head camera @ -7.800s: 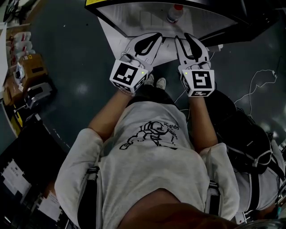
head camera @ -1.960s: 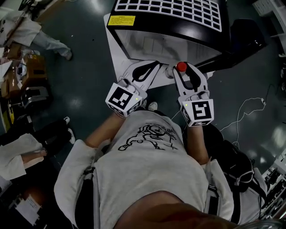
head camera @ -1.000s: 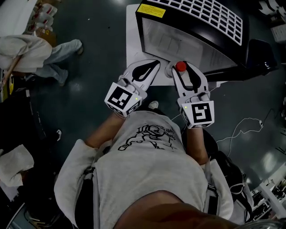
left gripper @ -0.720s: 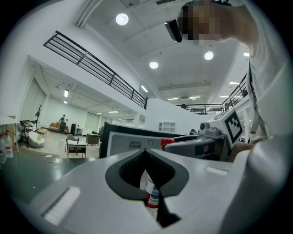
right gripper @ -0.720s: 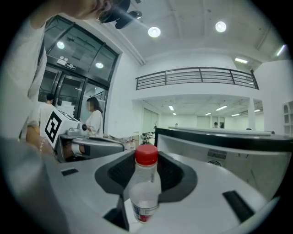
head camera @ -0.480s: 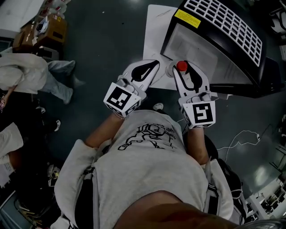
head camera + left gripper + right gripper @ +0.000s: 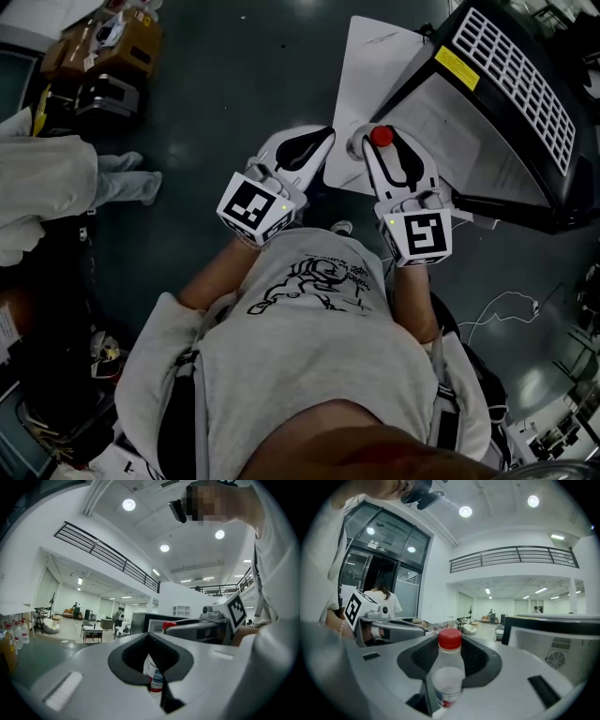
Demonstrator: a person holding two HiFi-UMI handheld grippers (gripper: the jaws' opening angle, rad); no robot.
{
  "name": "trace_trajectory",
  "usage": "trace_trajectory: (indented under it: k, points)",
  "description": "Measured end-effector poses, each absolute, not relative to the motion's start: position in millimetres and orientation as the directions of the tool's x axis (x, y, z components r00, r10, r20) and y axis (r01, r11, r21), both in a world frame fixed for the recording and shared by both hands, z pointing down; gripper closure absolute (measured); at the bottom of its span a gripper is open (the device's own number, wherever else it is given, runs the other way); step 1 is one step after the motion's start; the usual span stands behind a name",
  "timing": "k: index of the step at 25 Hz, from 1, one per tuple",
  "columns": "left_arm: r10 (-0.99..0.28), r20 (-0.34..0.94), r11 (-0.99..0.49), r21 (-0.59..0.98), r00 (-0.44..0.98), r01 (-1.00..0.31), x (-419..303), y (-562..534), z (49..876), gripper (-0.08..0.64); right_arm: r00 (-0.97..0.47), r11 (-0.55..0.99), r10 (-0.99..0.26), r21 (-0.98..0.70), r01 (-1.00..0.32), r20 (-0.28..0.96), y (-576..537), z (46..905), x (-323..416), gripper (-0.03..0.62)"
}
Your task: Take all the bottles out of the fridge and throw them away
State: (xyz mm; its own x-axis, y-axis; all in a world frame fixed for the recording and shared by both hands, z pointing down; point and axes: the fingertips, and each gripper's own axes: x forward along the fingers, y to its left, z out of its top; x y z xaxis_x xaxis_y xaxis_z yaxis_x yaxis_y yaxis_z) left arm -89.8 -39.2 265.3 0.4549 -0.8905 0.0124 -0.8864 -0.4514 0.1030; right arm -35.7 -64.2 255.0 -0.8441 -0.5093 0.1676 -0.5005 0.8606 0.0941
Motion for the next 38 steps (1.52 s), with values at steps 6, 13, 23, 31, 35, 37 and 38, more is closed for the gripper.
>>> trace_trajectory:
  k: [6, 13, 23, 31, 35, 37, 38]
  points:
    - [-0.904, 0.006, -0.423, 0.110, 0.427, -0.899, -133, -22, 266, 0.551, -0.862, 0.878, -0.479, 0.104, -0.468, 0.166, -49, 255, -82, 0.439]
    - [-0.917, 0.007, -0.396, 0.115, 0.400, -0.911, -177, -1, 270, 0.551, -0.876, 0.894, -0.448, 0.114, -0.434, 0.177, -31, 259, -129, 0.439]
    - [-0.932, 0.015, -0.357, 0.133, 0.362, -0.925, -224, 28, 282, 0.551, -0.883, 0.904, -0.428, 0.109, -0.414, 0.192, -11, 269, -172, 0.440]
    - [-0.935, 0.003, -0.350, 0.138, 0.354, -0.927, -227, 33, 281, 0.551, -0.887, 0.906, -0.422, 0.115, -0.406, 0.190, -7, 267, -178, 0.440]
    - [-0.934, -0.002, -0.355, 0.139, 0.358, -0.925, -219, 31, 278, 0.551, -0.886, 0.905, -0.424, 0.113, -0.410, 0.187, -10, 265, -173, 0.440]
    - [-0.936, -0.001, -0.349, 0.141, 0.352, -0.927, -216, 28, 277, 0.551, -0.887, 0.906, -0.424, 0.111, -0.410, 0.183, -12, 264, -170, 0.440]
    - [-0.937, -0.001, -0.346, 0.141, 0.350, -0.927, -214, 26, 277, 0.551, -0.888, 0.906, -0.422, 0.110, -0.408, 0.182, -13, 264, -167, 0.440]
